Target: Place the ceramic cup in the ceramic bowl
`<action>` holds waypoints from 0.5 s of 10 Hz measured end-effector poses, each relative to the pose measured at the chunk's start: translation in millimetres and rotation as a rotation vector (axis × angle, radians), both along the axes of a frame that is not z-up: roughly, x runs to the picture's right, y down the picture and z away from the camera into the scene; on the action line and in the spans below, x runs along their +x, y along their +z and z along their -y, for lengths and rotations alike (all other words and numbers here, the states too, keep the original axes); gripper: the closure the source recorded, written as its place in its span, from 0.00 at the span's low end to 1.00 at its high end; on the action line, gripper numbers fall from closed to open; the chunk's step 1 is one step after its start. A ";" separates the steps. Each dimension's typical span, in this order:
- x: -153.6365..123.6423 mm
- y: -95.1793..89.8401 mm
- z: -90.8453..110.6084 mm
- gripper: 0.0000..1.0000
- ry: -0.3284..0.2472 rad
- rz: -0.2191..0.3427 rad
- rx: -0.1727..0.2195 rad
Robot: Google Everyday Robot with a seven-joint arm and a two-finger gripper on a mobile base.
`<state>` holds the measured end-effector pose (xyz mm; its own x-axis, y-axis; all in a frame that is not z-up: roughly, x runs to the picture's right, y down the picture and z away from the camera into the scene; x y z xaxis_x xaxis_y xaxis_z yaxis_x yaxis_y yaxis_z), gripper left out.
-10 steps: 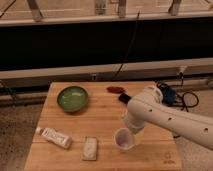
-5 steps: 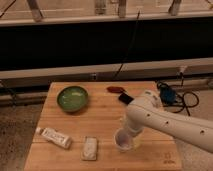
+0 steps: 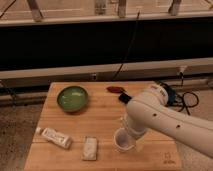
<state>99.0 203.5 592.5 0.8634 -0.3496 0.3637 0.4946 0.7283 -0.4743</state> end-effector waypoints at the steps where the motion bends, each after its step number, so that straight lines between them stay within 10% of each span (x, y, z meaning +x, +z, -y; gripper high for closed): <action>1: -0.8 -16.2 -8.3 0.20 -0.017 0.008 -0.004; 5: 0.4 -20.0 -42.7 0.20 -0.041 0.037 -0.024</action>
<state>99.4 246.3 572.5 0.8343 -0.3752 0.4040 0.5414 0.6959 -0.4718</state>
